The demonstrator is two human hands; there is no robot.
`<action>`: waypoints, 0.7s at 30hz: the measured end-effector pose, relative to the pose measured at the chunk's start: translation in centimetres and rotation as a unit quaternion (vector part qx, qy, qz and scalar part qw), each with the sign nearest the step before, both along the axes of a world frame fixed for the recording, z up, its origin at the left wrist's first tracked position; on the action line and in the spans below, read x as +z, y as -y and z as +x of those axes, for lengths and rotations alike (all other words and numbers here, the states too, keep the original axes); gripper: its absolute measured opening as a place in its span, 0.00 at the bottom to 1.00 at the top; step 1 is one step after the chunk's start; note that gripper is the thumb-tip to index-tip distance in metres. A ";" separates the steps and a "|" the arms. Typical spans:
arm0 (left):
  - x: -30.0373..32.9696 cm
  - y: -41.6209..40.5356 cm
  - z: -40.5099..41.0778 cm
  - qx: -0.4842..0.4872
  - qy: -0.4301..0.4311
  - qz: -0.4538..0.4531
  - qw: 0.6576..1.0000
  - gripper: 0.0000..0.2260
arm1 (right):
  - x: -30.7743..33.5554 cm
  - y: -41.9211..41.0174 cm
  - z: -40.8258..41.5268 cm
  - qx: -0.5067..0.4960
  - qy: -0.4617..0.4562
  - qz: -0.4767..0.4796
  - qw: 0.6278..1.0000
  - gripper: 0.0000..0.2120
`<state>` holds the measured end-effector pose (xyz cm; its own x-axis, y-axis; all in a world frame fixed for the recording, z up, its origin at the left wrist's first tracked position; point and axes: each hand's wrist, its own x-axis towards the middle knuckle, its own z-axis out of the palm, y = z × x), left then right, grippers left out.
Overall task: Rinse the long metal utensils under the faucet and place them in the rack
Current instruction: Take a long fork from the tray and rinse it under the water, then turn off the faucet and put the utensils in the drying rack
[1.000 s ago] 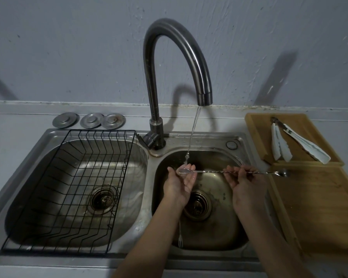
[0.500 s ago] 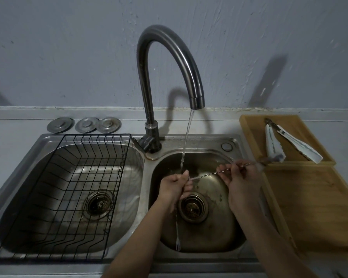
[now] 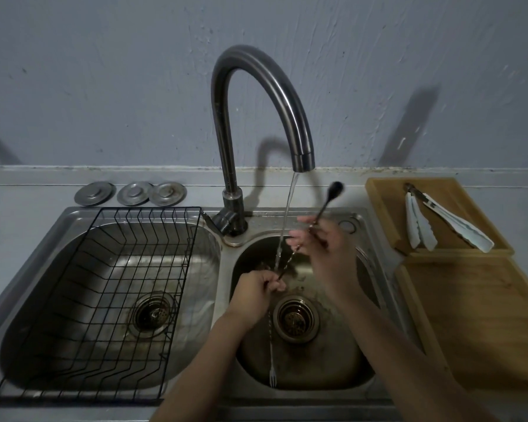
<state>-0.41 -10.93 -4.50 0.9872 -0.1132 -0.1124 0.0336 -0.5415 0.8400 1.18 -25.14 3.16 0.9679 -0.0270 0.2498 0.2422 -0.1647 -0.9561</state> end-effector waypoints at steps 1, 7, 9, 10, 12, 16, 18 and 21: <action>-0.1 0.0 0.0 -0.018 0.007 0.012 1.000 0.09 | -0.1 -0.6 0.1 0.019 -0.002 -0.028 0.999 0.07; 1.1 -1.4 0.0 -0.003 0.071 0.022 0.997 0.09 | -0.4 -2.9 0.1 0.032 0.006 -0.051 0.998 0.05; 1.8 -2.6 0.2 0.088 0.099 0.023 0.991 0.09 | -0.4 -2.7 0.2 0.013 0.015 -0.031 0.999 0.05; 2.4 -3.4 0.4 0.148 0.109 0.035 0.982 0.09 | -0.4 -2.5 0.4 0.007 0.024 -0.030 0.999 0.05; 3.0 -5.1 1.3 0.249 0.140 0.058 0.957 0.11 | -0.3 -2.0 0.5 0.008 0.042 -0.033 0.999 0.05; 4.1 -7.2 3.7 0.271 0.153 0.081 0.947 0.26 | -0.1 -1.9 0.3 0.055 0.055 -0.046 0.996 0.06; 4.9 -7.1 4.6 0.237 0.140 0.080 0.958 0.26 | 0.0 -2.1 0.3 0.065 0.064 -0.052 0.994 0.07; 5.1 -6.8 5.5 0.213 0.134 0.073 0.965 0.17 | 0.3 -1.9 0.3 0.073 0.071 -0.058 0.993 0.09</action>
<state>5.12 -4.11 0.63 0.9365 0.3072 0.1691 0.0714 -0.6392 0.7658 1.53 -23.26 3.50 0.9142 0.1484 0.3771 0.4025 -0.2250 -0.8873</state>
